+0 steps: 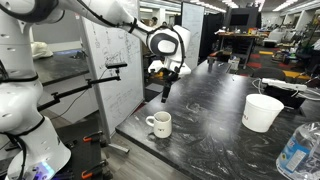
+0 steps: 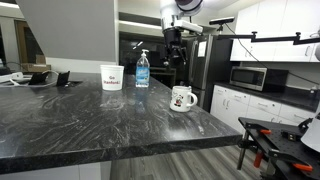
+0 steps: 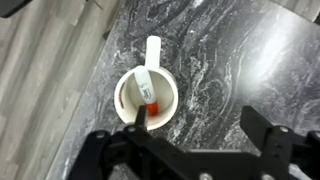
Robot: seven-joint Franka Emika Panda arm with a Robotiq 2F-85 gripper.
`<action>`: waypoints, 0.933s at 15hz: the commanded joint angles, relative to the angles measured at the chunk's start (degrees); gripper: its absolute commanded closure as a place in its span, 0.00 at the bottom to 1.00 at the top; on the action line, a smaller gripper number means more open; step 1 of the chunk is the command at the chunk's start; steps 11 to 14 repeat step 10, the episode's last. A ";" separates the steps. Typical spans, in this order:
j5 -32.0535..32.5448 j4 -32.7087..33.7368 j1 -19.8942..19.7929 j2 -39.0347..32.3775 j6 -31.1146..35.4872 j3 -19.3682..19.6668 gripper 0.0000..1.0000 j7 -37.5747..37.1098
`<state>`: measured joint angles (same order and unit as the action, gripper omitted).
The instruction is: Pick up the marker and put it in the white mug on the table
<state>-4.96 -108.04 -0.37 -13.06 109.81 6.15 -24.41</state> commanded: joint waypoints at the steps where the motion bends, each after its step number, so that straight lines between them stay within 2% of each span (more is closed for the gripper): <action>1: 3.53 -3.89 0.76 4.60 2.00 -0.54 0.00 -3.06; 5: 6.06 -5.53 0.61 7.49 4.29 -1.39 0.00 -2.85; 14: 6.48 -6.87 0.56 8.78 6.77 -2.19 0.00 -2.70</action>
